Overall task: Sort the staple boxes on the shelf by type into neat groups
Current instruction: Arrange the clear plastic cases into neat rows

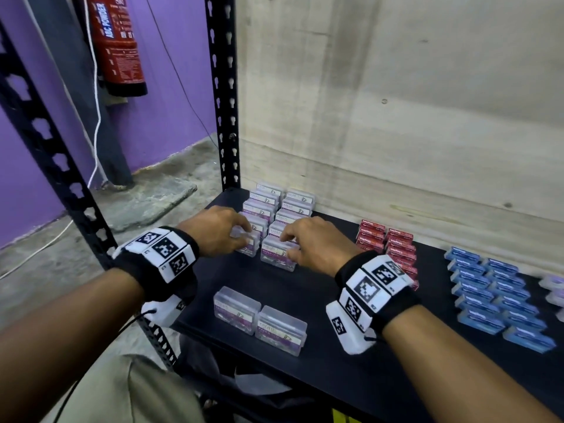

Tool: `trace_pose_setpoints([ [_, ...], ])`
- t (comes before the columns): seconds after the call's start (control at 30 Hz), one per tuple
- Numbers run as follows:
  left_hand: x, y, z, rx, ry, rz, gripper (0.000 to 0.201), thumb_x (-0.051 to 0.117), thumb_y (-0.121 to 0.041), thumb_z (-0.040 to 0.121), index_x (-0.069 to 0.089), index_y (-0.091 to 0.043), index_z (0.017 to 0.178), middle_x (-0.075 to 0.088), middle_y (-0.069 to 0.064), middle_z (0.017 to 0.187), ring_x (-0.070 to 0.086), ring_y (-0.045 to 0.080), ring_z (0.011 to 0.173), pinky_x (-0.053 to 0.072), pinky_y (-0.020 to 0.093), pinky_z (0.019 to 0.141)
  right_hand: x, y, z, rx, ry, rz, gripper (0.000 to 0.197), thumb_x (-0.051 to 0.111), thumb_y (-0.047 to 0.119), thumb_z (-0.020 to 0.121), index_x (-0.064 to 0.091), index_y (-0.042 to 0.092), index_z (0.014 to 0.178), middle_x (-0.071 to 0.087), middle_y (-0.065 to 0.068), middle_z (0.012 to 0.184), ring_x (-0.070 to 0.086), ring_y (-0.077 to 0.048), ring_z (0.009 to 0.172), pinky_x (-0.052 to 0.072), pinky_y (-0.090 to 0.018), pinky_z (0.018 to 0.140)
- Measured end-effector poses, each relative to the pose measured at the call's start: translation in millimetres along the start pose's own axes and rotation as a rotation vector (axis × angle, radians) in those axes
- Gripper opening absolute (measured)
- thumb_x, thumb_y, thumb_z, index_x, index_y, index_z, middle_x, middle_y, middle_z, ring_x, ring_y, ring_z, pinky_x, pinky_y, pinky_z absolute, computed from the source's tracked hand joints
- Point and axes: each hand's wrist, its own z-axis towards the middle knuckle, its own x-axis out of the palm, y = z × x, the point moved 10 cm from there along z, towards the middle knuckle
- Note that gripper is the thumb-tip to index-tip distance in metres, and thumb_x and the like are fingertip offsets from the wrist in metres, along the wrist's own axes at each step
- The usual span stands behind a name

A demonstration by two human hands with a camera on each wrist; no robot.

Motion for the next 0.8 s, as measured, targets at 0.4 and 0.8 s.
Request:
trace_pose_setpoints([
  [0.4, 1.1, -12.5, -14.4, 0.005, 0.047, 0.049, 0.028, 0.06, -0.05, 0.089, 0.066, -0.04, 0.114, 0.065, -0.003, 0.116, 0.06, 0.018, 0.103, 0.049, 0.034, 0.09, 2.5, -2.1, -6.6, 0.054, 0.03, 0.118, 0.029, 0.072, 0.008, 0.088, 0.073, 0.022, 0.113, 0.069, 0.002, 0.117, 0.066, -0.014, 0.106, 0.048, -0.02, 0.089],
  [0.8, 9.6, -36.3, -48.0, 0.105, 0.15, 0.03, 0.027, 0.06, -0.051, 0.089, 0.067, -0.042, 0.113, 0.066, -0.01, 0.121, 0.061, 0.013, 0.108, 0.049, 0.031, 0.094, 9.6, 6.3, -47.9, -0.002, 0.088, 0.09, 0.024, 0.07, 0.017, 0.091, 0.072, 0.027, 0.113, 0.07, 0.007, 0.116, 0.065, -0.008, 0.104, 0.045, -0.015, 0.085],
])
